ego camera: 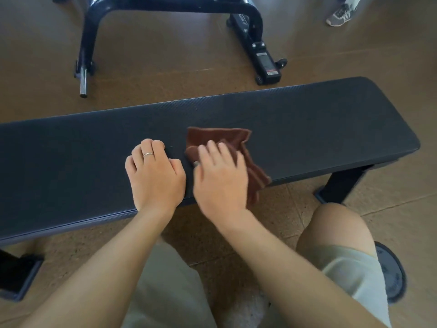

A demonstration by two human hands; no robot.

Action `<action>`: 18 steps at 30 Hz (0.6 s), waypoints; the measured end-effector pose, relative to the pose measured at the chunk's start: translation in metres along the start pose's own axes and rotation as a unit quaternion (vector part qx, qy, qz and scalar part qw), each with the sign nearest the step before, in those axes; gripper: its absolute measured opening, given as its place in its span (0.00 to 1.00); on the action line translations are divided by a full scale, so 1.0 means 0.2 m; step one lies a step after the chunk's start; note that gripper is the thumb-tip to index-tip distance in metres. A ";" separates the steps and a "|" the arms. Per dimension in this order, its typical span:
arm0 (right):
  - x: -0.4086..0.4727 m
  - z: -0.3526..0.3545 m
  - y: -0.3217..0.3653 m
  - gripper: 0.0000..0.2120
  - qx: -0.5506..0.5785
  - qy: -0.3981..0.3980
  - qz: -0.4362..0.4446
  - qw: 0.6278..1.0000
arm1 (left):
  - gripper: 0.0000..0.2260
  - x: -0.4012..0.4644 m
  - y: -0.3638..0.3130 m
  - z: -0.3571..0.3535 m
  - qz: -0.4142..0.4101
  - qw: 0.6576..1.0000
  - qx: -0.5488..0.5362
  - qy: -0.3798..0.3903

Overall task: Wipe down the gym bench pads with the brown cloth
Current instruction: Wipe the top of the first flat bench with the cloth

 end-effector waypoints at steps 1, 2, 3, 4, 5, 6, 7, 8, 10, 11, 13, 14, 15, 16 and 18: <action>-0.03 0.00 0.04 0.22 0.012 0.010 0.020 1.000 | 0.14 0.00 0.00 0.00 0.000 1.000 -0.001 0.001; -0.03 0.01 0.04 0.22 0.017 0.020 0.048 0.998 | 0.14 0.00 0.01 0.00 -0.004 1.000 -0.001 0.002; -0.02 0.02 -0.01 0.21 0.016 0.026 0.077 0.997 | 0.14 0.00 0.01 0.00 -0.011 1.000 -0.001 0.003; 0.01 0.04 -0.07 0.21 0.014 0.030 0.094 0.995 | 0.14 0.01 0.01 0.01 -0.015 1.000 -0.002 0.003; 0.04 0.05 -0.17 0.20 0.004 0.023 0.091 0.996 | 0.15 0.01 0.01 0.01 -0.017 1.000 -0.004 0.004; 0.08 0.08 -0.28 0.20 -0.008 0.007 0.068 0.998 | 0.15 0.01 0.01 0.01 -0.017 1.000 -0.007 0.005; 0.12 0.10 -0.39 0.20 -0.017 -0.003 0.025 1.000 | 0.15 0.01 0.01 0.00 -0.015 1.000 -0.010 0.007; 0.15 0.13 -0.49 0.21 -0.019 0.000 -0.029 0.999 | 0.15 0.01 0.01 0.00 -0.013 1.000 -0.012 0.007; 0.20 0.15 -0.59 0.23 -0.016 0.009 -0.119 0.993 | 0.15 0.01 0.01 0.00 -0.012 1.000 -0.009 0.007; 0.21 0.15 -0.57 0.23 -0.018 0.005 -0.143 0.990 | 0.15 0.01 0.01 -0.01 -0.012 1.000 -0.007 0.008; 0.19 0.13 -0.42 0.22 -0.020 -0.013 -0.144 0.989 | 0.15 0.00 0.00 -0.01 -0.014 1.000 -0.008 0.008; 0.14 0.10 -0.31 0.21 -0.021 -0.029 -0.115 0.993 | 0.15 0.00 0.00 0.00 -0.016 1.000 -0.007 0.007; 0.09 0.07 -0.18 0.21 -0.017 -0.032 -0.078 0.996 | 0.15 0.00 0.00 0.00 -0.019 1.000 -0.005 0.005; 0.02 0.04 -0.08 0.22 -0.004 -0.019 -0.042 0.999 | 0.15 0.00 0.00 0.00 -0.019 1.000 -0.004 0.003; -0.06 0.01 0.02 0.24 0.027 0.012 -0.001 1.000 | 0.14 0.00 0.01 0.00 -0.017 1.000 -0.005 0.003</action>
Point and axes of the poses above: each hand's wrist, its own x-axis towards the middle knuckle, its own z-axis out of the back of the hand, y = z × x, the point moved 3 cm from there along x, towards the middle knuckle, and after that the axes turned 2 degrees about -z, right-handed, at the moved point
